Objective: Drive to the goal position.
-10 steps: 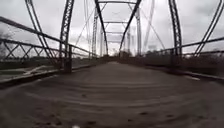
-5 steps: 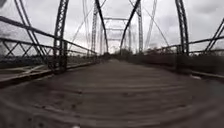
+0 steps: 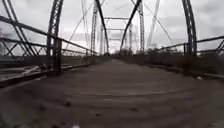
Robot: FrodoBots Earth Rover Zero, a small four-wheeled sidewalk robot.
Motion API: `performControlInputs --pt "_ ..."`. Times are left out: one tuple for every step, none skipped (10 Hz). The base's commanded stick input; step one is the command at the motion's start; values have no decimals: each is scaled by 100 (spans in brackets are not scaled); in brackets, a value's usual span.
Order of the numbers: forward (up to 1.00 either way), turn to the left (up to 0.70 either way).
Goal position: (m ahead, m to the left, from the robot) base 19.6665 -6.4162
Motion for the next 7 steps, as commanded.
performControlInputs --pt "100 0" --pt "100 0" --pt "100 0" --pt "100 0" --pt "100 0" --pt "100 0" --pt "100 0"
